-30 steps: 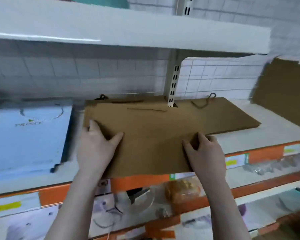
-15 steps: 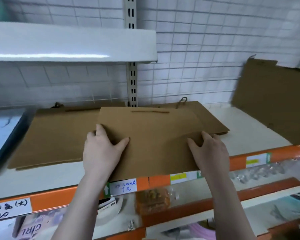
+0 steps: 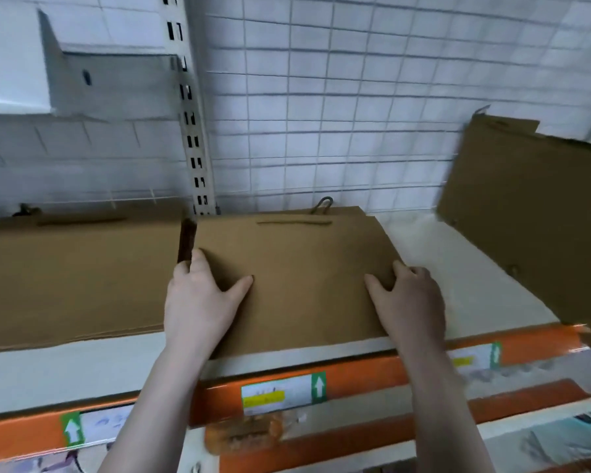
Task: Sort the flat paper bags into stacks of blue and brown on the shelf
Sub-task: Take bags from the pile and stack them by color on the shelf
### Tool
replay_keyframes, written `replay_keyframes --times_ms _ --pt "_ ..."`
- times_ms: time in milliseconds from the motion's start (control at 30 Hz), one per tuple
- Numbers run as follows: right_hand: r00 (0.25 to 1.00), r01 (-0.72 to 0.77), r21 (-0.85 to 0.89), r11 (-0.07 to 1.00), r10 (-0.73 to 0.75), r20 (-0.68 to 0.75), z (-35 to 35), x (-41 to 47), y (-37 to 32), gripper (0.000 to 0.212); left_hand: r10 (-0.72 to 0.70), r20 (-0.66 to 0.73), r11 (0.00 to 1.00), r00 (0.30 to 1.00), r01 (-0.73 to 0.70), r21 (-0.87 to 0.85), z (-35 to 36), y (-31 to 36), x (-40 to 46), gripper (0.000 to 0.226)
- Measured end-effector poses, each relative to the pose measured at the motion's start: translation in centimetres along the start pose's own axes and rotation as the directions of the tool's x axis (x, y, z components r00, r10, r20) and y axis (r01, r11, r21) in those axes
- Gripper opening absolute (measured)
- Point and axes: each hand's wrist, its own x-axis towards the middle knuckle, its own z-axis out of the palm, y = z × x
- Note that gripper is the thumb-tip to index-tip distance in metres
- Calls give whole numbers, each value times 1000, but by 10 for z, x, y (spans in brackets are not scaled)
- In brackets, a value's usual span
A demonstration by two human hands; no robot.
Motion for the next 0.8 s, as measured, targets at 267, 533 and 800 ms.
replay_keyframes --times_ms 267,533,800 --pt "983 132 -67 989 -122 134 14 69 38 55 -134 -28 986 991 136 95 62 34 0 80" --pt "960 239 -97 966 -220 174 36 92 29 49 -190 -19 972 982 191 137 66 34 18 82" --pt "941 302 -141 943 -271 203 44 124 12 48 -173 30 968 984 165 187 75 35 60 79"
